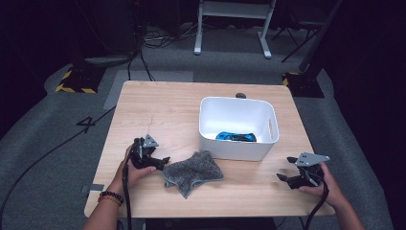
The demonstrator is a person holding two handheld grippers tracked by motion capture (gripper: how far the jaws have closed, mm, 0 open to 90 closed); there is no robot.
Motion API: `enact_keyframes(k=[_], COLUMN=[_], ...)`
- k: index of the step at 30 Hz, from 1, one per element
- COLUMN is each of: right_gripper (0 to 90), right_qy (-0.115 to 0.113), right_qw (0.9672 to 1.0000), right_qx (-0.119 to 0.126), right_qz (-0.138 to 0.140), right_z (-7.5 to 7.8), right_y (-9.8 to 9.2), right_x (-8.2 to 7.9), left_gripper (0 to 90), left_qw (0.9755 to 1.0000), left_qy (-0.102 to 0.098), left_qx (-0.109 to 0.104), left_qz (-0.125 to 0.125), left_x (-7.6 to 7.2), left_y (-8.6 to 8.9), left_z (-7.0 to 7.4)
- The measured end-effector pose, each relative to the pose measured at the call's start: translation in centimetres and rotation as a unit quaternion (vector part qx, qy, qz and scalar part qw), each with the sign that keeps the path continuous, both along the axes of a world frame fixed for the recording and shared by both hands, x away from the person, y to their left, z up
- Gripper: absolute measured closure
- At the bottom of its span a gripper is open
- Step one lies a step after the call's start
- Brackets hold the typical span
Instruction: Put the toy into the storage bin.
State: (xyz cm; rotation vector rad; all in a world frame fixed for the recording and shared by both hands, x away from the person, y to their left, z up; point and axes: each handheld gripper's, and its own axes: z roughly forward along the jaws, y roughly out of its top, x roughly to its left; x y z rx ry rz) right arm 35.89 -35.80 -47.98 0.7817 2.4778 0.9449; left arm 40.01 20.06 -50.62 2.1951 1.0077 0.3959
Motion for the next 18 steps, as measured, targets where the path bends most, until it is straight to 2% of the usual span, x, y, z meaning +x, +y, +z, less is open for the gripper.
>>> enact_keyframes(k=[6, 10, 14, 16, 18], right_gripper=[20.0, 19.1, 19.3, 17.2, 16.2], right_qy=[0.015, 0.024, 0.029, 0.023, 0.024], right_qw=[0.9995, 0.9980, 0.9946, 0.9929, 0.9923], right_qx=[0.014, 0.037, 0.070, 0.067, 0.065], right_qz=[-0.024, -0.046, -0.071, -0.095, -0.102], right_z=[-1.4, -2.2, -2.7, -2.8, -2.8], right_y=[-1.4, -2.5, -3.5, -3.7, -3.7], right_x=[-0.5, -0.6, -0.7, -0.7, -0.7], left_gripper=[13.3, 13.3, 13.3, 13.3, 13.3], left_qw=[1.0000, 1.0000, 1.0000, 1.0000, 1.0000], left_qy=[0.000, 0.001, 0.000, 0.001, 0.001], left_qx=[0.000, 0.000, 0.001, 0.000, 0.001], left_qz=[0.000, 0.000, 0.000, 0.001, 0.001], left_x=[0.0, 0.0, 0.0, 0.0, 0.0], left_y=[0.0, 0.0, 0.0, 0.0, 0.0], left_z=[0.0, 0.0, 0.0, 0.0, 0.0])
